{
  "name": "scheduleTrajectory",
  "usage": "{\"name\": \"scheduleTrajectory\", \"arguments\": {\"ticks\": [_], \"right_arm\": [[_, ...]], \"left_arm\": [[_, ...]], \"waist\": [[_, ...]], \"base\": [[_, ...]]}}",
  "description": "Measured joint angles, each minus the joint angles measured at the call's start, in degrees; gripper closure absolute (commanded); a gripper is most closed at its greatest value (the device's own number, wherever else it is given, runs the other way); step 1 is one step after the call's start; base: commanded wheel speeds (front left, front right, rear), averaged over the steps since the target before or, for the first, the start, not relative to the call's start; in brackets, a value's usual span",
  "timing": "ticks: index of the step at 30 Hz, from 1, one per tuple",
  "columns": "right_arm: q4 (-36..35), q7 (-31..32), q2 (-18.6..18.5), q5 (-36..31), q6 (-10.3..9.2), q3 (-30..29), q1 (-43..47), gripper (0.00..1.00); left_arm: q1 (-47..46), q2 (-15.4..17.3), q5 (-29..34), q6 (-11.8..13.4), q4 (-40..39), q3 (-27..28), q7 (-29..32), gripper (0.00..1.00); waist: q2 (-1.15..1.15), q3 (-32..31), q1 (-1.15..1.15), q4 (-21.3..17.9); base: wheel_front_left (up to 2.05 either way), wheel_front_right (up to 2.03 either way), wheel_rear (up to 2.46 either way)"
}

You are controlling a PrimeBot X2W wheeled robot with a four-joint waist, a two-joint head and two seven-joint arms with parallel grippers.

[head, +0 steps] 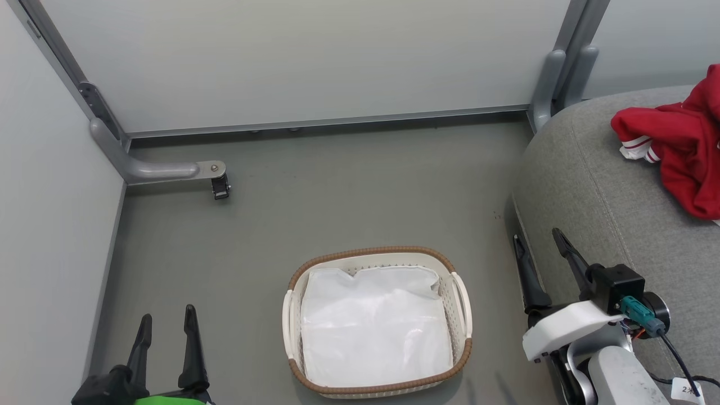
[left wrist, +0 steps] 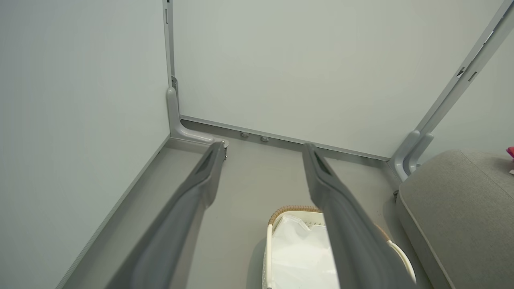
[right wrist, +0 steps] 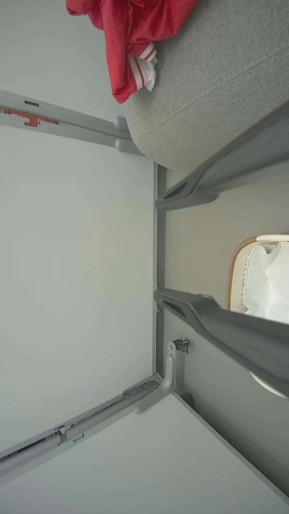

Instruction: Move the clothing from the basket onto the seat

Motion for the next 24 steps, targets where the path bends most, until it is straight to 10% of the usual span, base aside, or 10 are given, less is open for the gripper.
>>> {"name": "scheduleTrajectory", "arguments": {"ticks": [2, 3, 24], "right_arm": [[0.0, 0.0, 0.0, 0.0, 0.00, 0.0, 0.0, 0.00], [0.2, 0.0, 0.1, 0.0, 0.00, 0.0, 0.0, 1.00], [1.7, 4.6, 0.5, 16.6, 0.00, -2.0, 2.3, 1.00]], "left_arm": [[0.0, 0.0, 0.0, 0.0, 0.0, 0.2, 0.0, 0.00], [0.0, 0.0, -0.1, -0.1, 0.3, 0.2, 0.0, 1.00], [-1.3, -0.3, -15.0, -0.4, 3.6, 1.1, 4.5, 1.00]], "waist": [[0.00, 0.0, 0.00, 0.0], [0.00, 0.0, 0.00, 0.0], [0.00, -0.4, 0.00, -0.4]], "base": [[0.00, 0.00, 0.00], [0.00, 0.00, 0.00], [0.00, 0.00, 0.00]]}}
